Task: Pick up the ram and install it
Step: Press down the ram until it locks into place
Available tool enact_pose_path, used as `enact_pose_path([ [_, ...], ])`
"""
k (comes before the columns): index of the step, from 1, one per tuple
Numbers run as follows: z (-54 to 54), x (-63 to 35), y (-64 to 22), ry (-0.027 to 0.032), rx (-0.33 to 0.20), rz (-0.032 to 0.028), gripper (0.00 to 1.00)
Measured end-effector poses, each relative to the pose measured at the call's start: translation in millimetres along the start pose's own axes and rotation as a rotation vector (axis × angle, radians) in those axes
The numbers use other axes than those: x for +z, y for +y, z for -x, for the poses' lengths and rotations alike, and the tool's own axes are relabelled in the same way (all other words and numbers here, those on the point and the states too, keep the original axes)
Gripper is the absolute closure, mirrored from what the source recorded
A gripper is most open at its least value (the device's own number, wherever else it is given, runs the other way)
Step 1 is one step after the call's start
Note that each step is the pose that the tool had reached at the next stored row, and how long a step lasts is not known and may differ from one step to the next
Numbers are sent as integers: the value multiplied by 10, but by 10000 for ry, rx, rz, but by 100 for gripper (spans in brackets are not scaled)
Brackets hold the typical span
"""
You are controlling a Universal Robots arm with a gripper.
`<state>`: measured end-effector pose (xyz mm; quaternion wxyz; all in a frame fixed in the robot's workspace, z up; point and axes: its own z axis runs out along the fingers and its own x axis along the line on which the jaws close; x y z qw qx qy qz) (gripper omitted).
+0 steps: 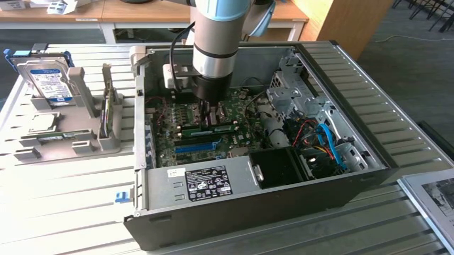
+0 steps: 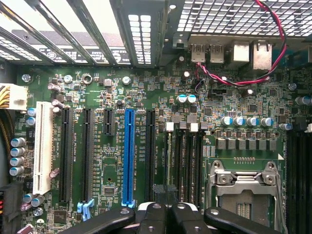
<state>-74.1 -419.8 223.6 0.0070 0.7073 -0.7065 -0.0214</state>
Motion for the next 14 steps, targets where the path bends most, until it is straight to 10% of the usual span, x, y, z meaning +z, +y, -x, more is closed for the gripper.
enact_pose_path([
  [14,30,-41,2,11,0,7,90],
])
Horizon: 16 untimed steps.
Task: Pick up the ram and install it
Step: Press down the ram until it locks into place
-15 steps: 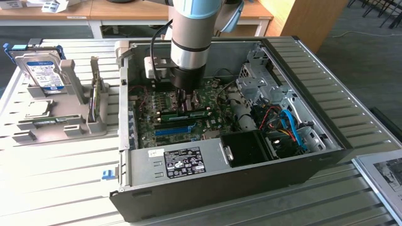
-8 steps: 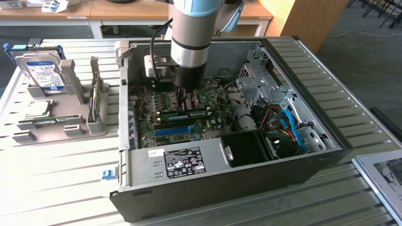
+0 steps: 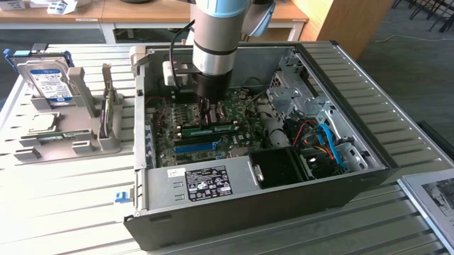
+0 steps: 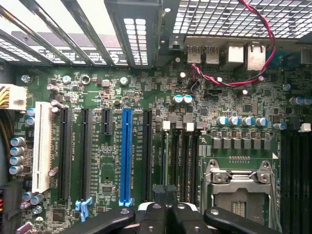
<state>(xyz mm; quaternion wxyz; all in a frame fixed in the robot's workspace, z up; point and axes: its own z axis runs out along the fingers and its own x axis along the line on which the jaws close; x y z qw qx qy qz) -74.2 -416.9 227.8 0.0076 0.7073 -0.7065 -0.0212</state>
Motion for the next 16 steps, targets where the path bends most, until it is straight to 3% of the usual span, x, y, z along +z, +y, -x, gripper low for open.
enact_pose_path([
  [16,-1,43,-1,5,0,-17,90],
])
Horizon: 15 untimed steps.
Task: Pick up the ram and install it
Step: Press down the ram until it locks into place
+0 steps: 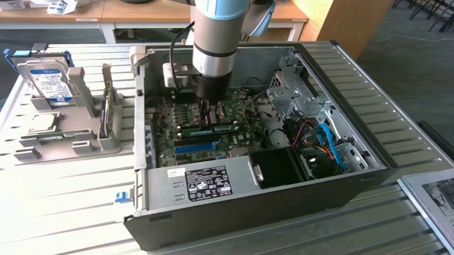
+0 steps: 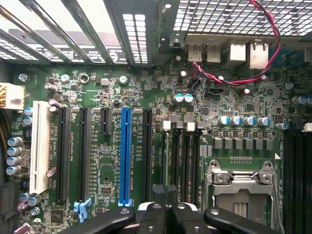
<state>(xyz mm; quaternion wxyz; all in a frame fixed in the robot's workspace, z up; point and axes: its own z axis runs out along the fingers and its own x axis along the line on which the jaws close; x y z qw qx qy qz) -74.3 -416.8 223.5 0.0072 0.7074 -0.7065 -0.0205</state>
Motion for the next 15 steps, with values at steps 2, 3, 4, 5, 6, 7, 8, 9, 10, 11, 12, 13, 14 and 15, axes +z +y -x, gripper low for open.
enact_pose_path([
  [2,-1,7,0,4,0,2,90],
  [3,-1,12,0,-2,0,0,90],
  [4,0,13,0,-4,1,-1,90],
  [5,0,13,0,-4,1,-2,90],
  [6,0,13,0,-5,1,-3,90],
  [7,0,13,0,-4,1,-3,90],
  [8,0,13,0,-4,1,-3,90],
  [9,0,13,0,-4,1,-3,90],
  [10,0,13,0,-5,0,-3,90],
  [11,0,14,-1,-5,0,-3,90],
  [12,0,13,-1,-5,0,-3,90],
  [13,0,13,-1,-5,0,-3,90],
  [14,0,13,-1,-5,0,-3,90],
  [15,0,13,0,-5,0,-3,90],
])
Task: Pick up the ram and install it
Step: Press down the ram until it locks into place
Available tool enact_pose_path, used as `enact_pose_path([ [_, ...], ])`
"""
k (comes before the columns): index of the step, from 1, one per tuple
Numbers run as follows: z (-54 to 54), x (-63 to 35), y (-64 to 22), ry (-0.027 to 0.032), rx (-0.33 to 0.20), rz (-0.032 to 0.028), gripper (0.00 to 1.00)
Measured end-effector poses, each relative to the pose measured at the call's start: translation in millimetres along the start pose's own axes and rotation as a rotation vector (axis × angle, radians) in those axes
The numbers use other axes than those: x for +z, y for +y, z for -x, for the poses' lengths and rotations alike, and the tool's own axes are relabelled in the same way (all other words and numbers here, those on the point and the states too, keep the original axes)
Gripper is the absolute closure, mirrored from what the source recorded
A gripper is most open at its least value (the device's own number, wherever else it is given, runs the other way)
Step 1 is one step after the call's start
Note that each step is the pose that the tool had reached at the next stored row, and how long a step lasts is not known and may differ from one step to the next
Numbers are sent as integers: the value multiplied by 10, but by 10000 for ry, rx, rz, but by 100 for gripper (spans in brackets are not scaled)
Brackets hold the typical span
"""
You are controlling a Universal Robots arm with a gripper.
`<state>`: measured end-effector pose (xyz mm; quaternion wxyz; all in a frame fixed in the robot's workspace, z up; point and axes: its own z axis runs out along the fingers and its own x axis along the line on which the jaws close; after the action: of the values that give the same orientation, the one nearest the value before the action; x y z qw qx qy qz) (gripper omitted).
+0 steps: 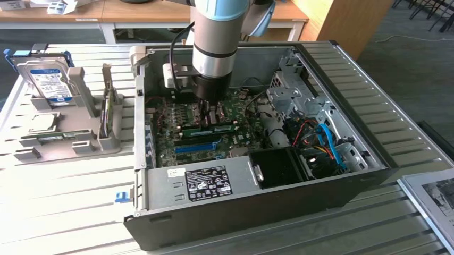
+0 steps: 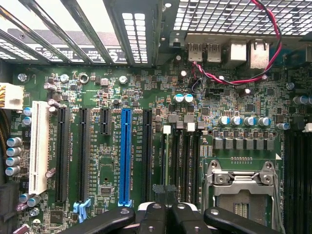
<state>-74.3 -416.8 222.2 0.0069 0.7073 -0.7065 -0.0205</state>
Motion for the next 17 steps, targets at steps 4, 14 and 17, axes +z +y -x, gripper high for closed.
enact_pose_path([
  [4,0,0,0,0,0,0,90],
  [14,2,-18,0,-9,-1,-2,90],
  [17,1,-58,2,-1,0,8,90],
])
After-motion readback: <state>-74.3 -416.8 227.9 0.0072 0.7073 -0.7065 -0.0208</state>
